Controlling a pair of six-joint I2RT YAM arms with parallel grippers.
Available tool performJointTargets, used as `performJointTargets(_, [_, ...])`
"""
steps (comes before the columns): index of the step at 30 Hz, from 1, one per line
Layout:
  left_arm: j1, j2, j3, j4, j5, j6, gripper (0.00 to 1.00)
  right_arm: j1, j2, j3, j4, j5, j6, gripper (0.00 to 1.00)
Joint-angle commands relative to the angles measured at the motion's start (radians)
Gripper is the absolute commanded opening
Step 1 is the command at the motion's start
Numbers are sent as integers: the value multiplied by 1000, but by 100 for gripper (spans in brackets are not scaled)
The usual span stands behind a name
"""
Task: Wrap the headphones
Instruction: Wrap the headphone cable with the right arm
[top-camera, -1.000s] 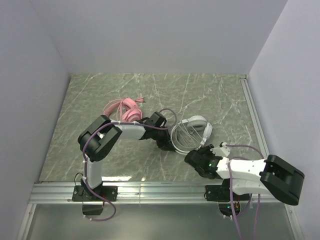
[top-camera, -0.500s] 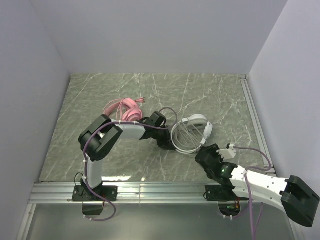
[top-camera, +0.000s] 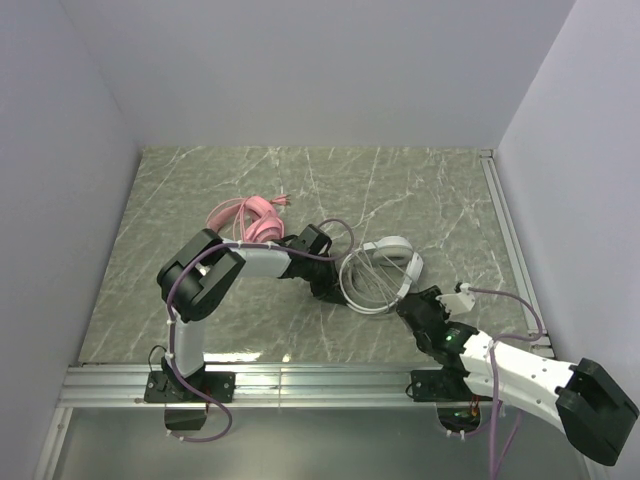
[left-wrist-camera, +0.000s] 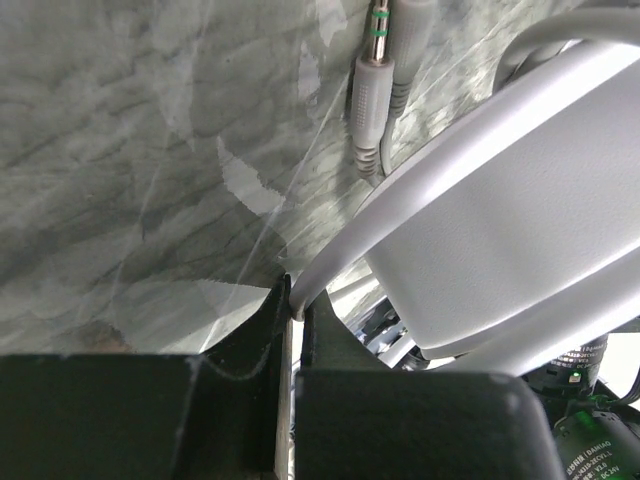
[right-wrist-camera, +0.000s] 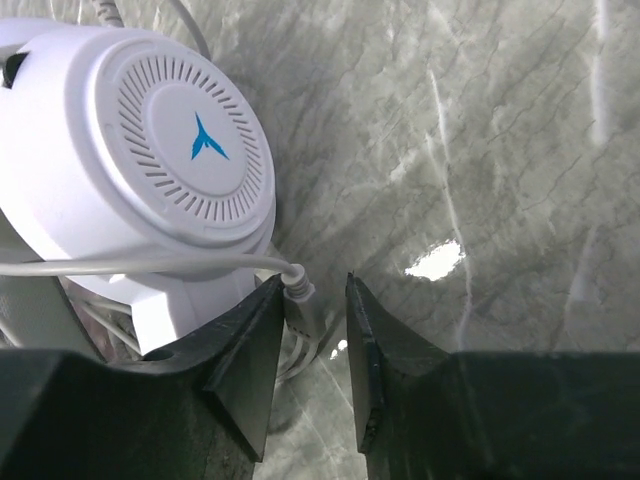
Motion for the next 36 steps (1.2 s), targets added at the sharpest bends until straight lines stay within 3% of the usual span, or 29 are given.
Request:
performJointTargets(1, [-31,-3,-8,-118,42,92,0,-4,1,24,139,-17,3,39])
performJointTargets(7, [-31,-28,-13,-141,41,84,1,-10,-41,5,158,-38,-25,44])
performJointTargets(17, [-31,21,21,-152,52,78,0,-12,-280,-27,112,-84,-141,57])
performJointTargets(25, [-31,23,47,-175,32,80,0,-12,-323,-51,135,-150,-172,60])
performJointTargets(29, [-31,23,53,-187,30,81,1,-10,-306,-36,144,-190,-180,74])
performJointTargets(33, [-31,24,61,-190,29,83,0,-7,-335,-53,129,-228,-157,74])
performJointTargets(36, [-31,29,66,-192,29,81,0,-4,-381,-68,99,-256,-151,67])
